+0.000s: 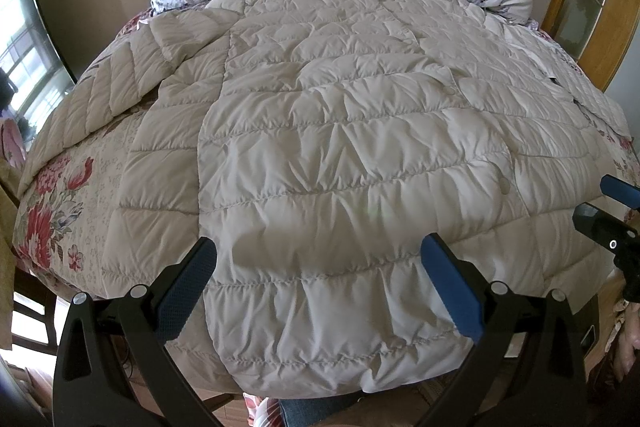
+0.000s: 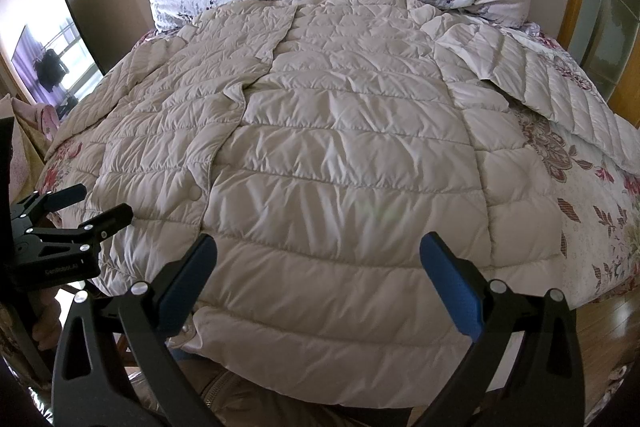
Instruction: Fold large clothes
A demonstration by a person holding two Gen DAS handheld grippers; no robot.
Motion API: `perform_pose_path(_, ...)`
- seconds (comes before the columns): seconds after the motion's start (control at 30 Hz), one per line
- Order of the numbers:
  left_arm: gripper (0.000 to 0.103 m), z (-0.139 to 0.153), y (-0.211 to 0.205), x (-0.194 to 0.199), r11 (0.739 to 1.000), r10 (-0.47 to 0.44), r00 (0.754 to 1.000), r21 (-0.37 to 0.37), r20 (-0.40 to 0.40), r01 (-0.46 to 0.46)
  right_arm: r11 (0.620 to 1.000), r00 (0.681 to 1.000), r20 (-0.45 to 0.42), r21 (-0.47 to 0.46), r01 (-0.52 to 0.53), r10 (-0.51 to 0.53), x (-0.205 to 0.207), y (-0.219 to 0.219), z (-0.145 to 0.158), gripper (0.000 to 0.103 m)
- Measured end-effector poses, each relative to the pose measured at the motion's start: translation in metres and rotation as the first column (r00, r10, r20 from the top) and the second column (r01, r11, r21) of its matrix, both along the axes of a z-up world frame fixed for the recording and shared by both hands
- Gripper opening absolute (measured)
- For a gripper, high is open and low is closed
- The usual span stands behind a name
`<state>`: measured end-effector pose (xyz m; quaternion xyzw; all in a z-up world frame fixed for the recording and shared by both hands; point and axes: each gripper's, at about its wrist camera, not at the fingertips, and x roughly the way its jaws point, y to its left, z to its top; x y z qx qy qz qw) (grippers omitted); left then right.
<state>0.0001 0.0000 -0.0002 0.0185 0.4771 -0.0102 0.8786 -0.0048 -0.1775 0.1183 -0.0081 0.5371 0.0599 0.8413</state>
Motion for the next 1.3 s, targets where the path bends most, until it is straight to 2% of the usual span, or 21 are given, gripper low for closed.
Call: perform_pose_path(1.3, 0.102, 0.0000, 0.0000, 0.0000, 1.000, 0.000, 1.000, 0.001, -0.002, 0.000, 1.000, 1.000, -0.003, 0.003, 0.002, -0.002, 0.0009, 0.0000, -0.0022, 0.101)
